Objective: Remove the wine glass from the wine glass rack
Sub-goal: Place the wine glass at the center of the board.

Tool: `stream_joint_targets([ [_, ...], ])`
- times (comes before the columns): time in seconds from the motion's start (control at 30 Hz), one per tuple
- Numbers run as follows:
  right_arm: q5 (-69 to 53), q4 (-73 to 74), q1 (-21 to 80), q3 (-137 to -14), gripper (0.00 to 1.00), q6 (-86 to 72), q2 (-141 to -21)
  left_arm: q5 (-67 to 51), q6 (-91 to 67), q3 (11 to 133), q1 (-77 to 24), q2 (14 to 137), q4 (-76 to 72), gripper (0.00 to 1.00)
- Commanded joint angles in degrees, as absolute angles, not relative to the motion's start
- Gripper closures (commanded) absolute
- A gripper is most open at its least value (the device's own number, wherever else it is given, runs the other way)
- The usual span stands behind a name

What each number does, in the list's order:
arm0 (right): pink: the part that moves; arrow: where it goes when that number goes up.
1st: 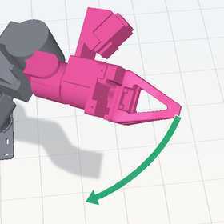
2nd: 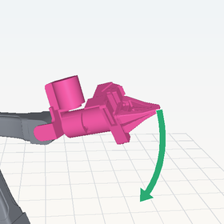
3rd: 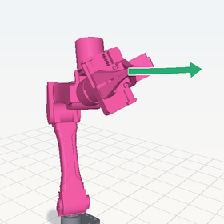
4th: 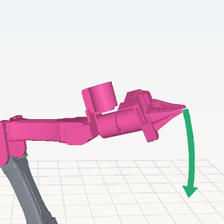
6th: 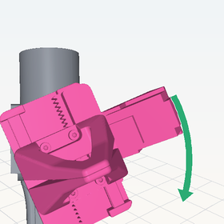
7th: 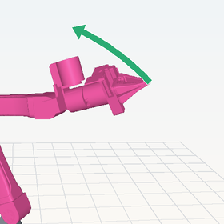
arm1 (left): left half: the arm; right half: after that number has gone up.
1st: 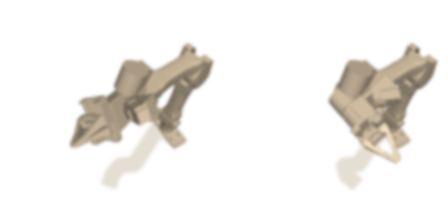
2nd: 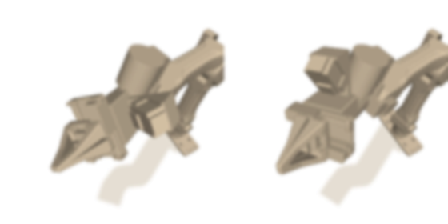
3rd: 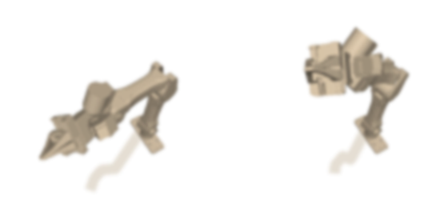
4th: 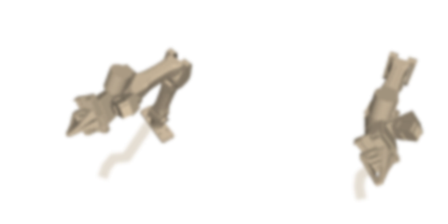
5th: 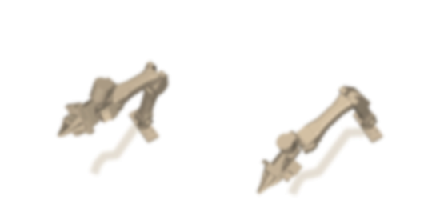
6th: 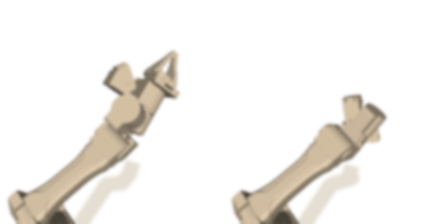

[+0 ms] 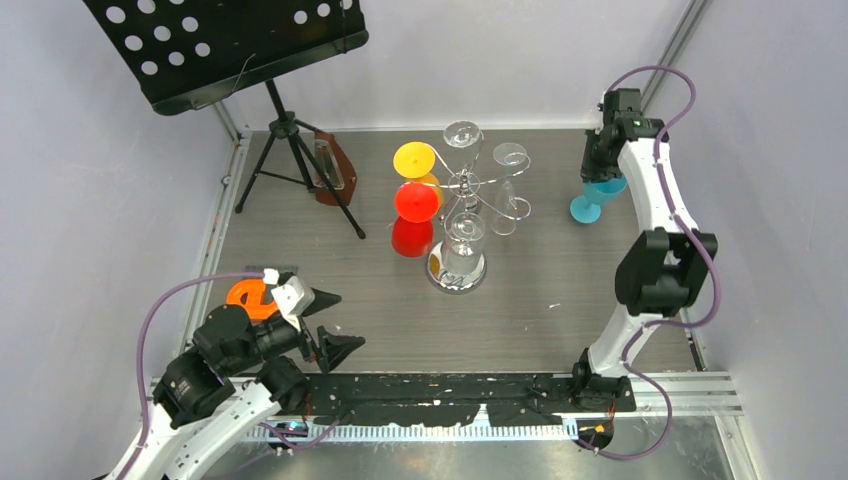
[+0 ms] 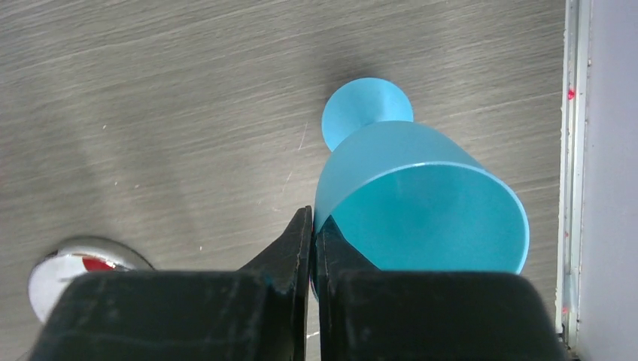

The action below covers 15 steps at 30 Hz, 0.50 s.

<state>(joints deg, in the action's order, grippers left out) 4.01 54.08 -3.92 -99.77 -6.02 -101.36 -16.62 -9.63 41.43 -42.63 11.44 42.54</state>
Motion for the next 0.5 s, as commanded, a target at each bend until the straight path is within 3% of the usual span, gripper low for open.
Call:
stream_joint_targets([
  [0.0, 5.1, 52.8, -5.1, -107.9, 0.94, -7.5, -106.8, -15.1, -11.1, 39.5, -42.6, 9.5, 37.9, 0.01],
  [0.47, 0.9, 59.4, -7.0, -128.8, 0.94, -7.6, -122.8, -12.6, -10.7, 37.1, -42.6, 8.0, 38.6, 0.01],
])
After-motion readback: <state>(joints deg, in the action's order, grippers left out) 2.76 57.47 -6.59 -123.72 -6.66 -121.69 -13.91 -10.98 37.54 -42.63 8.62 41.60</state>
